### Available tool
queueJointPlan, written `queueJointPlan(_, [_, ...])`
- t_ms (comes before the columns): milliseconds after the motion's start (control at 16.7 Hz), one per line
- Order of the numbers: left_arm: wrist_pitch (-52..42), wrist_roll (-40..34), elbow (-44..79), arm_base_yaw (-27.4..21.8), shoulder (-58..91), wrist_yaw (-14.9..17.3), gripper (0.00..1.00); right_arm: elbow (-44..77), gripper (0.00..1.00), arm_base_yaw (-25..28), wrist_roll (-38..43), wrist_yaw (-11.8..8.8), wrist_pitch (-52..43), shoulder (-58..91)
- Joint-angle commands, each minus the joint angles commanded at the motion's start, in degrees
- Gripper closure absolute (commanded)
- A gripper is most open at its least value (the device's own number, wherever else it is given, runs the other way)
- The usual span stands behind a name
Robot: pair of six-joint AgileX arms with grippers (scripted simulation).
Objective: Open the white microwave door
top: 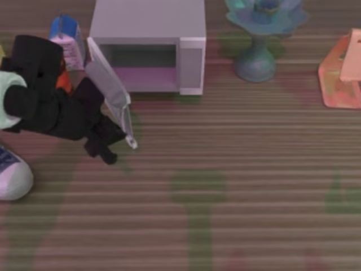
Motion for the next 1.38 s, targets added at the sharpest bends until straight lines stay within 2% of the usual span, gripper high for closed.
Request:
queueJointPlan(1140, [0.0, 0.0, 0.0, 0.0, 0.0, 0.0, 1.0, 0.0, 0.0, 0.0, 0.0, 0.0, 0.0, 0.0])
queueJointPlan(1380, [-1.0, 1.3, 0.0, 0.4, 0.2, 0.9, 1.0, 0.0, 0.0, 0.0, 0.0, 0.0, 0.0, 0.0])
